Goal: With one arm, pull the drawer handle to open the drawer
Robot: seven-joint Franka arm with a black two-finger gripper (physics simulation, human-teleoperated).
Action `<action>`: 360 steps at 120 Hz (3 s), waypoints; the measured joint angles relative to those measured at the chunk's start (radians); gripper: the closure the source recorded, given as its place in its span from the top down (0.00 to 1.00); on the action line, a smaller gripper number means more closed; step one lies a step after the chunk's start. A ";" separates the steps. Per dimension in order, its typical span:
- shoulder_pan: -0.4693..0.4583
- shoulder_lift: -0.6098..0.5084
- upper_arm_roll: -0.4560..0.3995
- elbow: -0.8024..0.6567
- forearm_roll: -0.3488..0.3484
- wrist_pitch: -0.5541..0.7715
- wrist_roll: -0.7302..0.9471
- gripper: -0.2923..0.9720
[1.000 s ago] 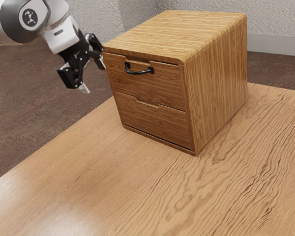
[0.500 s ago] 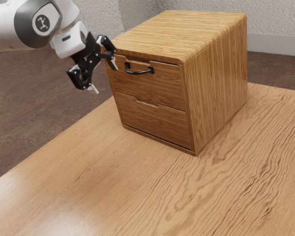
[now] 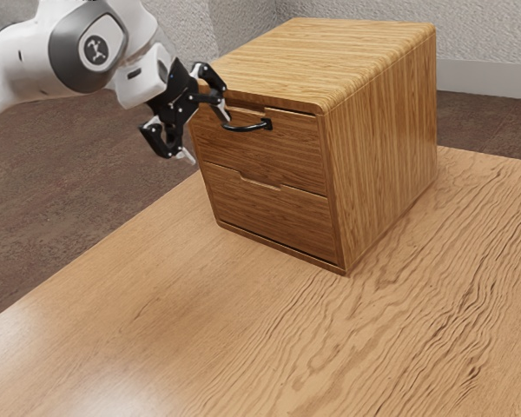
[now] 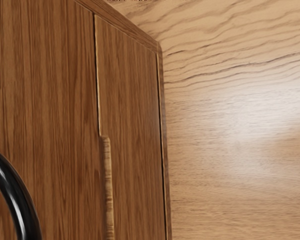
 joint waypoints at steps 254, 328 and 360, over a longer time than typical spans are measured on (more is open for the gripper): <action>0.009 -0.057 0.037 -0.040 -0.010 -0.159 -0.166 0.40; -0.003 -0.168 0.066 -0.163 0.000 -0.208 -0.224 0.36; 0.013 -0.239 0.058 -0.244 -0.002 -0.207 -0.237 0.38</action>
